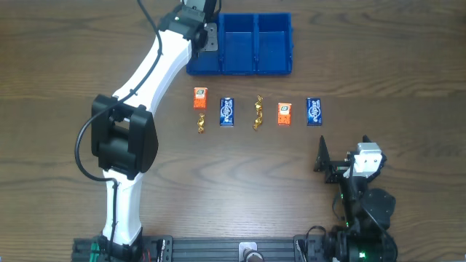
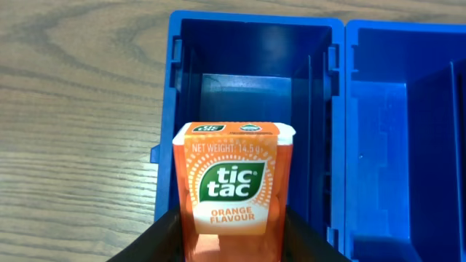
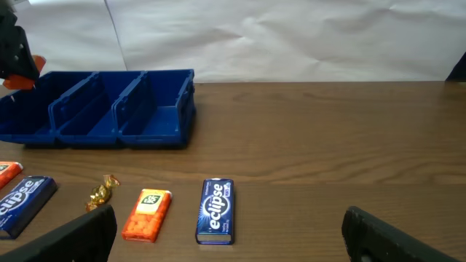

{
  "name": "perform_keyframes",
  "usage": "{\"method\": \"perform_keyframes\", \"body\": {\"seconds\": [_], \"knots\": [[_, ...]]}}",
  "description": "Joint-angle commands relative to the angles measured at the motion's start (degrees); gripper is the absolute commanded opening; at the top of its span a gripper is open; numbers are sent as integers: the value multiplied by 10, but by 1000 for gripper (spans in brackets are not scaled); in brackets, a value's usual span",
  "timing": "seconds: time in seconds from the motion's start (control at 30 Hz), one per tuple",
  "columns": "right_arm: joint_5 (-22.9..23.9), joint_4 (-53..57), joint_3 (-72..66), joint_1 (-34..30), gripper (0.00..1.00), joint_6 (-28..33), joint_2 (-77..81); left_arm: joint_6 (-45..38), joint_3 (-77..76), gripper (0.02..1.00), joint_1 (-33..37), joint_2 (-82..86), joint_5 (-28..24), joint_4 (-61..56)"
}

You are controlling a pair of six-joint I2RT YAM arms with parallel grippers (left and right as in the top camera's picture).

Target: Sort Candies Into Trays

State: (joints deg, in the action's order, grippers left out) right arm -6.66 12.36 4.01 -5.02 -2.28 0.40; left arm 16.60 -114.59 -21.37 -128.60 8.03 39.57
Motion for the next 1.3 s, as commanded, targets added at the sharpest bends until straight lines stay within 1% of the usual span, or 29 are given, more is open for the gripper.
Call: {"method": "perform_keyframes", "body": {"seconds": [0.03,0.1,0.13,0.27,0.33,0.43,0.5,0.53,0.67,0.93,1.1,1.3], "knots": [[-1,1,-2,-1,998,7,-2,3,-18,836,3,-5,-12,-7],[-1,1,-2,-1,998,7,-2,3,-18,963,3,-3,-23,-12],[-1,1,-2,-1,998,7,-2,3,-18,991,3,-2,-27,-13],[-1,1,-2,-1,998,7,-2,3,-19,998,3,30,-32,-2],[-1,1,-2,-1,998,7,-2,4,-18,998,1,59,-37,25],[-1,1,-2,-1,998,7,-2,21,-18,1000,0,102,-70,117],[-1,1,-2,-1,998,7,-2,41,-9,998,-5,124,-68,174],[-1,1,-2,-1,998,7,-2,43,7,996,-11,137,-64,182],[-1,1,-2,-1,996,7,-2,47,124,996,-31,188,-60,149],[-1,1,-2,-1,998,7,-2,55,284,989,-42,195,-51,39],[-1,1,-2,-1,998,7,-2,55,330,945,-42,184,-51,5],[-1,1,-2,-1,998,7,-2,55,334,917,-42,139,-50,-22]]}}
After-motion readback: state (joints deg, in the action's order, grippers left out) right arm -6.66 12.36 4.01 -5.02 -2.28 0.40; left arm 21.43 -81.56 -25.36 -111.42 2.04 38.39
